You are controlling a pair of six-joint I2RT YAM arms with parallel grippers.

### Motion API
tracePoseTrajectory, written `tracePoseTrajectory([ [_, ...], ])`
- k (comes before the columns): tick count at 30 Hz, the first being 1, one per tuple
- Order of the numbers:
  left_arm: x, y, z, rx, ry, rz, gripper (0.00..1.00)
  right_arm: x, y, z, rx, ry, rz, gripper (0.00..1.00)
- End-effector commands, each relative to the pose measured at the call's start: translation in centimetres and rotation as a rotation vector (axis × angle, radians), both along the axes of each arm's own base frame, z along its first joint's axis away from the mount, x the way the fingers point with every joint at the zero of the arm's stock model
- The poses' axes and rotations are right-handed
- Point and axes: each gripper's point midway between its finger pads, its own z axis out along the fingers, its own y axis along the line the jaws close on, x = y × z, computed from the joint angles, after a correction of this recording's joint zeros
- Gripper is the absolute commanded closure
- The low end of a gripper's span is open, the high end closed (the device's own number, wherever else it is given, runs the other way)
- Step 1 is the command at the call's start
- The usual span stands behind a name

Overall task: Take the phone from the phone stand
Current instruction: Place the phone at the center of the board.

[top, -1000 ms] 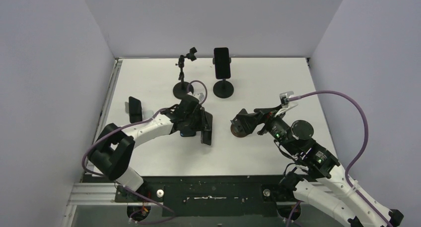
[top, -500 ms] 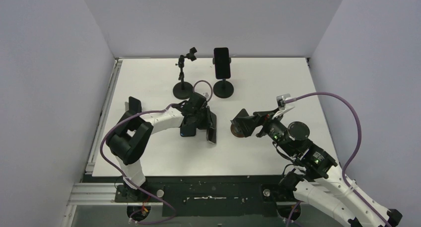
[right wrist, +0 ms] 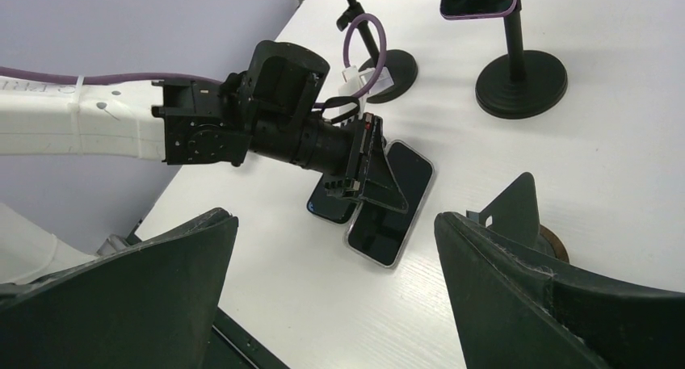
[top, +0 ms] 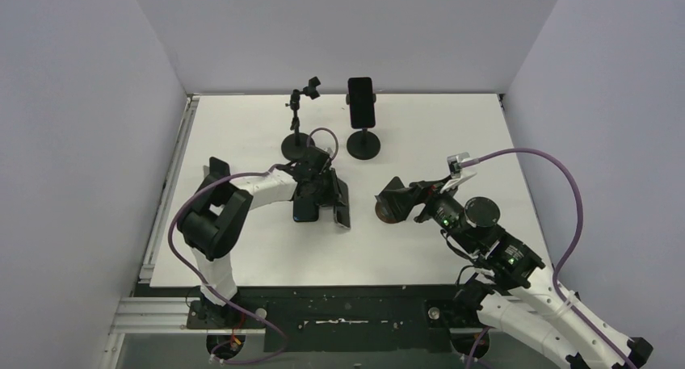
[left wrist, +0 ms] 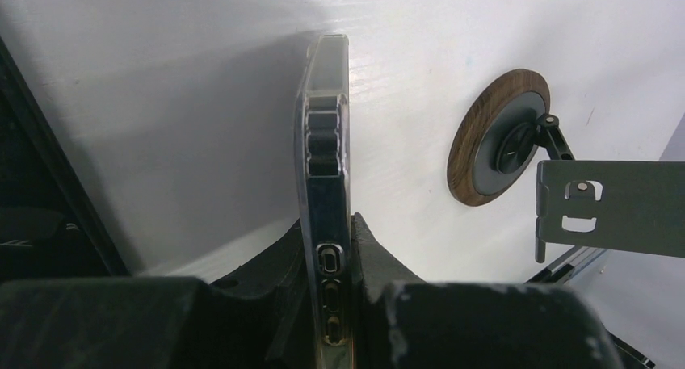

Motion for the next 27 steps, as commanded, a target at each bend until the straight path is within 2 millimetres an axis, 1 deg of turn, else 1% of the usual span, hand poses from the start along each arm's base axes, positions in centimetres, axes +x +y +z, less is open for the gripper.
tracePoseTrajectory([
  [1, 2.7, -2.0, 2.6, -0.094, -0.075, 0.001, 1.0, 0.3, 0.3, 0.4, 0.033, -0.012, -0.006, 0.0],
  [5, 2.9, -2.2, 2.4, -0.1, -0.071, 0.0, 1.0, 0.3, 0.3, 0.0, 0.036, -0.003, -0.009, 0.0],
  [10, 2.6, -2.1, 2.1, -0.095, -0.06, -0.008, 0.89, 0.4, 0.3, 0.0, 0.037, -0.002, -0.01, 0.0],
  [19, 2.6, -0.8, 1.7, -0.052, -0.06, -0.006, 0.79, 0.3, 0.3, -0.1, 0.039, 0.0, -0.01, 0.0],
  [27, 2.4, 0.0, 1.9, -0.026, -0.067, 0.003, 0.77, 0.3, 0.2, 0.0, 0.043, -0.002, -0.012, 0.0],
])
